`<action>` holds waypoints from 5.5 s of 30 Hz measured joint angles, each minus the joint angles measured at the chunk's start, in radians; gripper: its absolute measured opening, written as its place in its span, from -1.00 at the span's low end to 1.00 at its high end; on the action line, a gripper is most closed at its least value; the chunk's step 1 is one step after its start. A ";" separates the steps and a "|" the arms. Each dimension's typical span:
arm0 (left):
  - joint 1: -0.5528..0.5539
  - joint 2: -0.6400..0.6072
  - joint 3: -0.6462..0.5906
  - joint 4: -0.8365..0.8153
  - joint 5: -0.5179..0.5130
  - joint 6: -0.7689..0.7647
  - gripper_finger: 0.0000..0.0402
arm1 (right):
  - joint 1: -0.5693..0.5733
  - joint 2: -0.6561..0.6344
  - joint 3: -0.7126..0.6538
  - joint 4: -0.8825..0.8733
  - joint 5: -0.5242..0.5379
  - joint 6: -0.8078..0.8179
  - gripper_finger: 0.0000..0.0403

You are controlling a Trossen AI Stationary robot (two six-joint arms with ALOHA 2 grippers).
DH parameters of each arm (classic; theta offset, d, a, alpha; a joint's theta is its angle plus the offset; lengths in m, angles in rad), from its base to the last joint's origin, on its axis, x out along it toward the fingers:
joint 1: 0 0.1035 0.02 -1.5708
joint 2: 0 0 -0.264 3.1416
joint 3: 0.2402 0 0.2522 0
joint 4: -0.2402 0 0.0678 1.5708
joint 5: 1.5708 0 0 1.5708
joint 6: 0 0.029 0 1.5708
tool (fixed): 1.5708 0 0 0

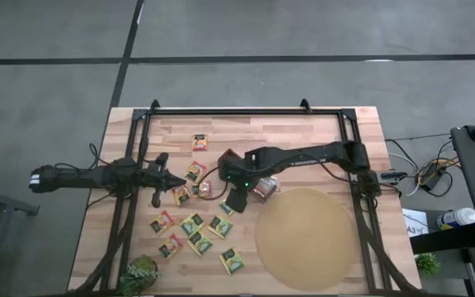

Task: Pick & Place Tea
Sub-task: Put the yellow tea bag into the middle section of the wooden organizer

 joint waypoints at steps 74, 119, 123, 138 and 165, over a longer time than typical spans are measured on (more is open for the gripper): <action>0.000 0.000 0.000 0.000 0.000 0.000 -1.00 | 0.003 0.185 0.151 -0.144 0.016 -0.649 -0.08; 0.000 0.000 0.000 0.000 0.000 0.000 -1.00 | 0.000 0.180 0.127 -0.076 -0.005 -0.352 -0.08; 0.000 0.000 0.000 0.000 0.000 0.000 -1.00 | 0.000 0.172 0.166 -0.078 -0.005 -0.400 -0.08; 0.000 0.000 0.000 0.000 0.000 0.000 -1.00 | -0.008 0.200 0.177 -0.035 -0.043 -0.955 -0.08; 0.000 0.000 0.000 0.000 -0.003 0.000 -1.00 | -0.045 0.299 0.172 -0.025 0.024 -0.885 -0.08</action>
